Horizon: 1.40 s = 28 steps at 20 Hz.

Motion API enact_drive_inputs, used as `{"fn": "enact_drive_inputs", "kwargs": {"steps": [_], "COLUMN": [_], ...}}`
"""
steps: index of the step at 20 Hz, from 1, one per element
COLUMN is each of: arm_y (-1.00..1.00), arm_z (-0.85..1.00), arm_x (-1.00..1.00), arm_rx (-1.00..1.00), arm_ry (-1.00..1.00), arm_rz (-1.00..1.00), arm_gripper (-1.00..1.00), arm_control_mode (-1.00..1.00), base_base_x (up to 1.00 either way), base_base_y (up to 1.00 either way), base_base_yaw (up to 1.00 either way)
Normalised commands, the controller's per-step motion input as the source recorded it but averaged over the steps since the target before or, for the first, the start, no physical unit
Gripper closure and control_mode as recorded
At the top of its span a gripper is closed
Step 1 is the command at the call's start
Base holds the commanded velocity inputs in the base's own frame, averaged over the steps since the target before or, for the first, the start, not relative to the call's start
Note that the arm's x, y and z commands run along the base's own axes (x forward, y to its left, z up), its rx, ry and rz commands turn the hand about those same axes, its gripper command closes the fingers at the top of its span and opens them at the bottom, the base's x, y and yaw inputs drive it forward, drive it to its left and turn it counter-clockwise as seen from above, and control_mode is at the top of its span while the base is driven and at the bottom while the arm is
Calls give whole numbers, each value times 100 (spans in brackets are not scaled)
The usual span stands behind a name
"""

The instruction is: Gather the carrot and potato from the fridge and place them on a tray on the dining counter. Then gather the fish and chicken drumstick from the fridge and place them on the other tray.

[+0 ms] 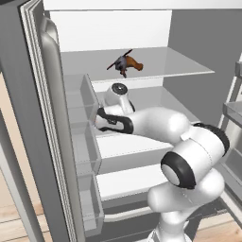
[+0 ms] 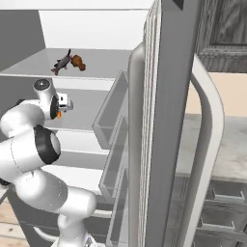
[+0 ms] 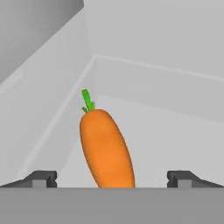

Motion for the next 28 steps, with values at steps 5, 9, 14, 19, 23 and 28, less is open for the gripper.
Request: {"fn": "enact_drive_inputs", "kwargs": {"steps": [5,9,14,19,23,28], "arm_y": [32,23,8,-1,-33,-44], "arm_z": [-24,-21,-39,-36,-26,10], "arm_x": [51,23,-3,-14,-70,-91], "arm_rx": [-3,-3,-4,-1,8,0], "arm_ry": [1,0,1,1,-7,-13], "arm_rz": [0,0,0,-1,-3,-5], "arm_gripper": [-100,-100,100,100,100,100], "arm_control_mode": [-100,-100,-100,-100,-100,-100], "base_base_x": [0,0,0,0,0,0], "base_base_y": [0,0,0,0,0,0], "base_base_yaw": [0,0,0,0,0,0]}}
